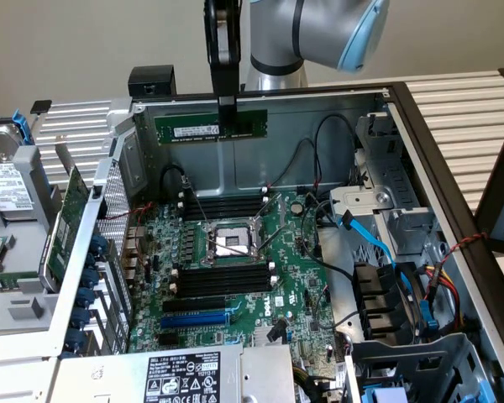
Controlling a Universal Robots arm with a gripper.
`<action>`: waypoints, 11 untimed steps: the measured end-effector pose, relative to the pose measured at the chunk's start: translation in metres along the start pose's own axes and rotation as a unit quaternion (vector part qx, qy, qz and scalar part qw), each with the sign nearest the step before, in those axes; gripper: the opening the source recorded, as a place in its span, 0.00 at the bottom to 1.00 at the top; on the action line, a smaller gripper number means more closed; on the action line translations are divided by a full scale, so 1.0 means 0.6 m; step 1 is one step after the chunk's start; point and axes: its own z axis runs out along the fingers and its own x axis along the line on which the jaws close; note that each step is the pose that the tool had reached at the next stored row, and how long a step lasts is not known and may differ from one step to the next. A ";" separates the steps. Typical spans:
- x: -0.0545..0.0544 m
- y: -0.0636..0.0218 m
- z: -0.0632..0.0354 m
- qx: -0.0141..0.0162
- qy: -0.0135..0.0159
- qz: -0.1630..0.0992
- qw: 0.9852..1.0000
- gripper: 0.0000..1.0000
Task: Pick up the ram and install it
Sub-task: 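Pick up the ram and move it above insertion slot, then insert the ram into the slot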
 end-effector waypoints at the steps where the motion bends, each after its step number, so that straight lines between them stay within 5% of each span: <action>1: -0.001 -0.001 0.001 0.000 0.000 0.000 1.000 0.12; 11: -0.006 -0.013 0.007 0.000 0.000 0.000 1.000 0.12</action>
